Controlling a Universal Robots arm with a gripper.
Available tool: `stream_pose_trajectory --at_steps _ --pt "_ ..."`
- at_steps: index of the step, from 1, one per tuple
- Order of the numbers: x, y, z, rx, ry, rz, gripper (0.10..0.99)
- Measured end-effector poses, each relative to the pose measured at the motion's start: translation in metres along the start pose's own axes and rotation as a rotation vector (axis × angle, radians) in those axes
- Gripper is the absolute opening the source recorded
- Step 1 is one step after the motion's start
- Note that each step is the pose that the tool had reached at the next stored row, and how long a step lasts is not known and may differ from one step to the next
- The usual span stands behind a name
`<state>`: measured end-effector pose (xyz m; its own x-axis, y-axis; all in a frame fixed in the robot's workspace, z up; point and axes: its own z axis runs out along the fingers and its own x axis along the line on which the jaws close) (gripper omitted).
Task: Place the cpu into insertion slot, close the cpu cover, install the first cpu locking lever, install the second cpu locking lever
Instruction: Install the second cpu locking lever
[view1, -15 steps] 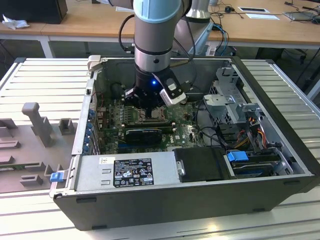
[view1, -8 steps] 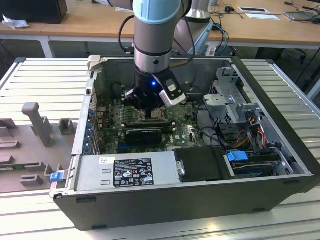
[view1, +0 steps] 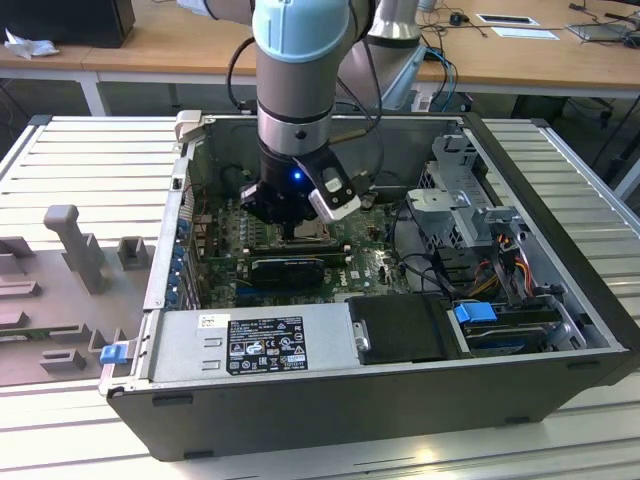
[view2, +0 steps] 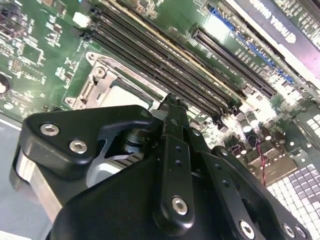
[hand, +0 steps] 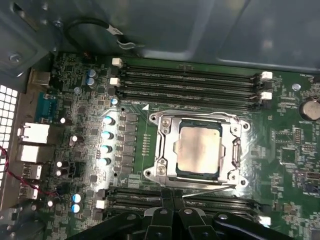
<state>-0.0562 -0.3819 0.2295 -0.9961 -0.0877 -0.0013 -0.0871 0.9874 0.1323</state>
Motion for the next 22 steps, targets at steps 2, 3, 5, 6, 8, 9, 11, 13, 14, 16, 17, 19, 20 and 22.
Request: stream_pose_trajectory --at_steps 2,3,5,6,8,9,11,13,14,16,17,19,20,22 --pt "0.0008 -0.0007 0.0043 -0.001 0.0003 -0.002 0.106" --pt "0.0009 -0.0011 0.0070 -0.001 0.0006 -0.005 0.106" --pt "0.0038 -0.0022 0.0097 -0.017 0.0000 -0.011 0.106" --pt "0.0047 -0.0036 0.0113 -0.025 -0.0003 -0.014 0.106" --pt "0.0060 -0.0115 0.0119 -0.057 -0.0034 -0.015 0.106" --pt "0.0065 -0.0129 0.0123 -0.063 -0.0040 -0.015 0.106" --pt "0.0089 -0.0139 0.0148 -0.073 -0.0052 -0.018 0.106" --pt "0.0120 -0.0143 0.0174 -0.083 -0.0061 -0.020 0.106" --pt "0.0124 -0.0146 0.0190 -0.085 -0.0062 -0.021 0.106" --pt "0.0126 -0.0150 0.0221 -0.088 -0.0064 -0.021 0.106" --pt "0.0136 -0.0151 0.0230 -0.091 -0.0065 -0.021 0.106" --pt "0.0156 -0.0150 0.0245 -0.100 -0.0073 -0.023 0.106" --pt "0.0158 -0.0151 0.0256 -0.103 -0.0076 -0.023 0.106" --pt "0.0168 -0.0151 0.0270 -0.111 -0.0080 -0.024 0.106"
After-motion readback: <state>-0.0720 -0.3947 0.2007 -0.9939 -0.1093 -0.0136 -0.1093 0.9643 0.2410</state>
